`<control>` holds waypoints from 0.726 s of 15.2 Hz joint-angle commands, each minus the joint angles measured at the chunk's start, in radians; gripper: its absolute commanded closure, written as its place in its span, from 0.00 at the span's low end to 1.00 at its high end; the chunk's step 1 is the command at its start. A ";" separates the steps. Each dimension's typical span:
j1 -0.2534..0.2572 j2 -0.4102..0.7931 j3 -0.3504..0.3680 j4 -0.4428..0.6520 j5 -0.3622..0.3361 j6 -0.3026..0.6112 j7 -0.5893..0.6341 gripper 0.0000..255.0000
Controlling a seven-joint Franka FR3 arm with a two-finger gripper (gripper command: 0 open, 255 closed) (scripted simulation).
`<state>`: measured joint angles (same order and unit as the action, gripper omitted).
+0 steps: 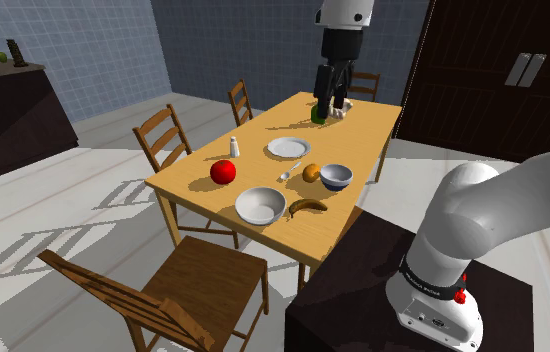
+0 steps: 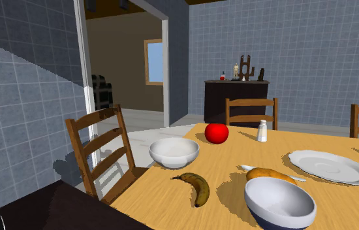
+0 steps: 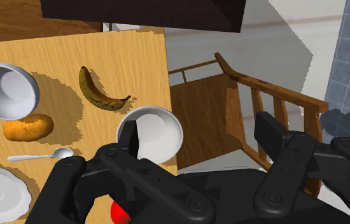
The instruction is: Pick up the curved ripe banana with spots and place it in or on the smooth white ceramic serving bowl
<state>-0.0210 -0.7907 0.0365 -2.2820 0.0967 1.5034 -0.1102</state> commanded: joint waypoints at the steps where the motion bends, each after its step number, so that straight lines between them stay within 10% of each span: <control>1: 0.000 0.000 0.000 0.000 0.000 0.000 0.000 0.00; 11: -0.034 0.060 -0.079 -0.265 -0.061 0.314 -0.121 0.00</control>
<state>-0.0489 -0.7531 -0.0293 -2.5231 0.0450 1.7710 -0.2131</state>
